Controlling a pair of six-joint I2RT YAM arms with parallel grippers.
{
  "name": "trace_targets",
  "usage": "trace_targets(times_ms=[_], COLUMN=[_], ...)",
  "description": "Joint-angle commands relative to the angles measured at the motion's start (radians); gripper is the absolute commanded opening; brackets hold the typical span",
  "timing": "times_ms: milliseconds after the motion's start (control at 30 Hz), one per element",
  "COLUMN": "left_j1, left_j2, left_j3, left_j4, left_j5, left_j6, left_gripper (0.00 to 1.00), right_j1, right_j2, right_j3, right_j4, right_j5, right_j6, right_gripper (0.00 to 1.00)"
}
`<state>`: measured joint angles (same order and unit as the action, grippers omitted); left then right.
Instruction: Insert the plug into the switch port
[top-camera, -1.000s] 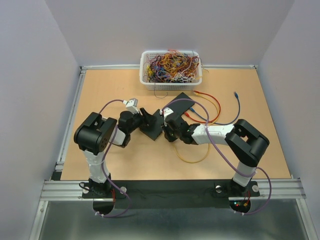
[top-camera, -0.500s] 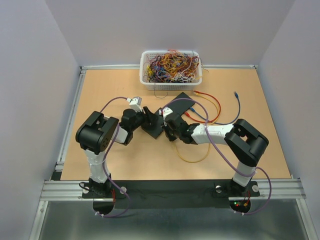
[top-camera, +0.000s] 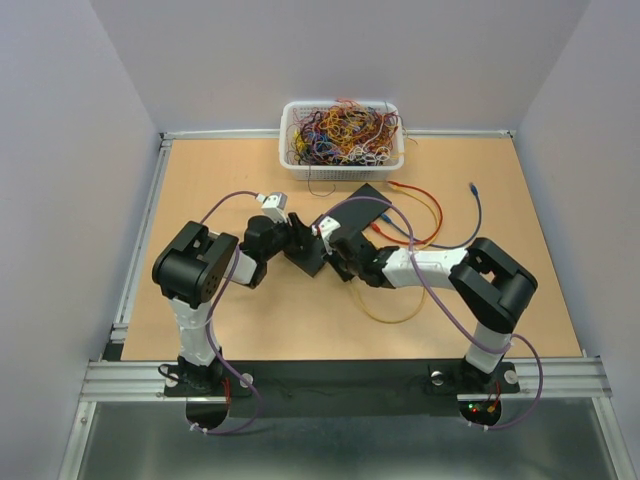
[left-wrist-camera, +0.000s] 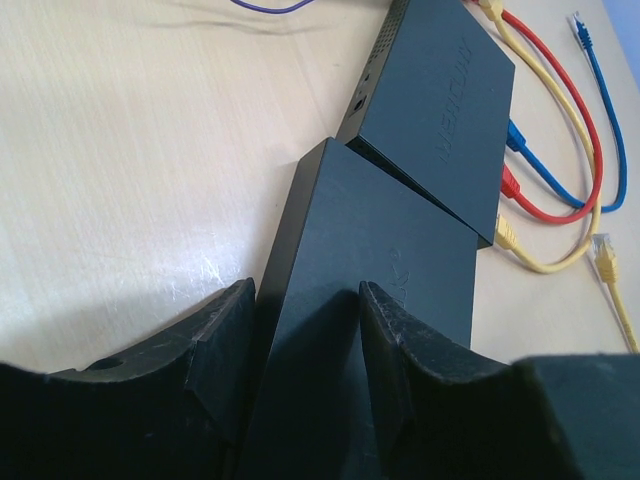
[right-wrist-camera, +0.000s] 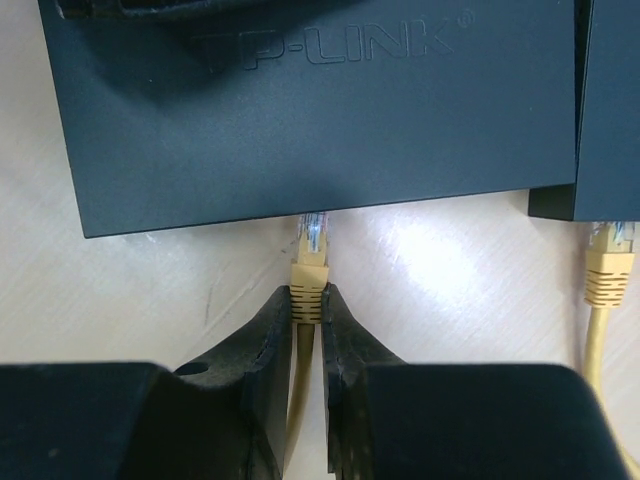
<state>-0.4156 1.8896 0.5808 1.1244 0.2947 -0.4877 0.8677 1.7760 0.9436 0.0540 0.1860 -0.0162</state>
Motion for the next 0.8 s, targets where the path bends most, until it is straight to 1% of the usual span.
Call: trace_targets(times_ms=[0,267,567,600,667,700,767], left_j1=[-0.08,-0.083,-0.095,-0.106,-0.12,-0.13,-0.161], left_j2=[0.017,0.039,0.048,0.054,0.057,0.059,0.054], left_j3=[0.011,0.039,0.056,0.071,0.077,0.085,0.097], left_j4=[-0.092,-0.132,-0.155,-0.179,-0.193,-0.227,-0.264], left_j5=[0.239,0.265,0.268,0.288,0.291,0.29,0.285], left_j6=[-0.022,-0.003,0.001,0.003,0.001,0.006,0.008], left_gripper=[0.53,0.5,0.5,0.5,0.5,0.5,0.5], right_j1=[-0.022,-0.058,-0.061,-0.059,-0.059,-0.059,-0.059], right_j2=[0.031,0.045,0.094,0.106,0.109,0.117,0.143], right_j3=[0.066,0.098,0.138,0.15,0.161,0.173,0.225], right_j4=[0.119,0.122,0.122,0.125,0.127,0.127,0.126], right_j5=[0.006,-0.029,-0.049,-0.06,-0.069,-0.074,-0.086], right_j6=[-0.103,-0.152,-0.126,-0.134,-0.137,-0.14,-0.151], right_gripper=[0.0,0.0,0.0,0.0,0.01,0.0,0.0])
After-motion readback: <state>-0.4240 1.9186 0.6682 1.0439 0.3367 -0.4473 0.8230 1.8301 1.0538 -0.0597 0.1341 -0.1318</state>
